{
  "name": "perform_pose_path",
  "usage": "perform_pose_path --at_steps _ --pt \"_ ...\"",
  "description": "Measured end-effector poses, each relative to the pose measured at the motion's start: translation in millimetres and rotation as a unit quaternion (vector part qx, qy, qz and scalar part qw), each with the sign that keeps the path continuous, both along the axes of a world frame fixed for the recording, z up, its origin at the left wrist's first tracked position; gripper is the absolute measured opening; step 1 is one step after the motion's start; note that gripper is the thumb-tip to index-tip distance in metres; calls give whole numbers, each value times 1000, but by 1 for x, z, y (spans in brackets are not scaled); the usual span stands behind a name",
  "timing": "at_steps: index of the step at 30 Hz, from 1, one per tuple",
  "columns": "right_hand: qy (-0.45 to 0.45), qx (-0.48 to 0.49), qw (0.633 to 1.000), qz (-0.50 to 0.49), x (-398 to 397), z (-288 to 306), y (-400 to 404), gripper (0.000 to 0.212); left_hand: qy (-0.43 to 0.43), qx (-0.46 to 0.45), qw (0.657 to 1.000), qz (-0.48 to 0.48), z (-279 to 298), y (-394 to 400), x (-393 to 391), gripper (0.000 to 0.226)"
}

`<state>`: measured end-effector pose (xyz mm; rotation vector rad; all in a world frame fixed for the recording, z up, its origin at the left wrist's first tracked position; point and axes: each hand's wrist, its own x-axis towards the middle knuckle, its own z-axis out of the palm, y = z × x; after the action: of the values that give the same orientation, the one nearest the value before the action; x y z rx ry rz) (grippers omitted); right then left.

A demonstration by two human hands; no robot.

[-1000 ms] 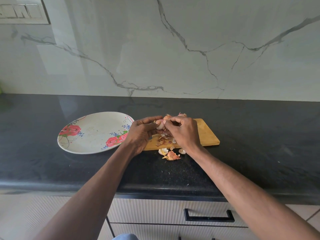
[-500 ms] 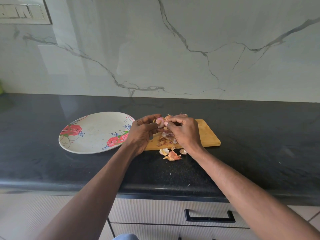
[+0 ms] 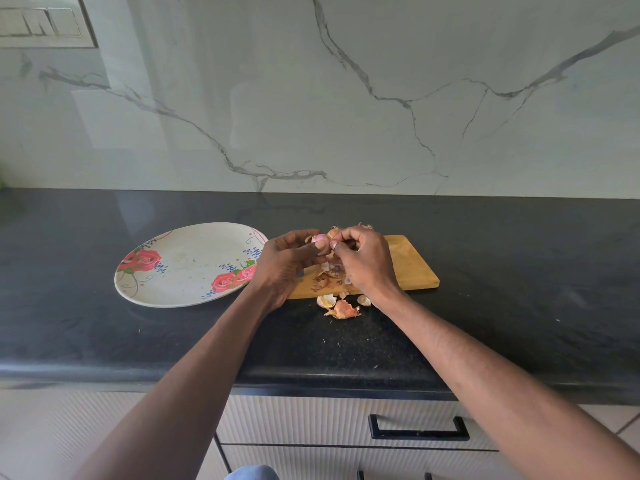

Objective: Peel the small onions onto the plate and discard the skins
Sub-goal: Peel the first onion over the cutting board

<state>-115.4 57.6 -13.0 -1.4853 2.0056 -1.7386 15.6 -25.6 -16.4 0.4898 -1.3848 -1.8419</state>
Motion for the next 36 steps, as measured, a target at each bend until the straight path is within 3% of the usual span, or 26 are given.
perform_pose_path --at_steps 13,22,36 --pt "11 20 1000 3 -4 -6 -7 9 -10 5 1000 -2 -2 -5 0 28" --pt "-8 19 1000 8 -5 -7 -9 23 -30 2 1000 3 -2 -6 0 19" --pt "-54 9 998 25 -3 0 -4 24 11 58 998 -10 6 0 1 19"
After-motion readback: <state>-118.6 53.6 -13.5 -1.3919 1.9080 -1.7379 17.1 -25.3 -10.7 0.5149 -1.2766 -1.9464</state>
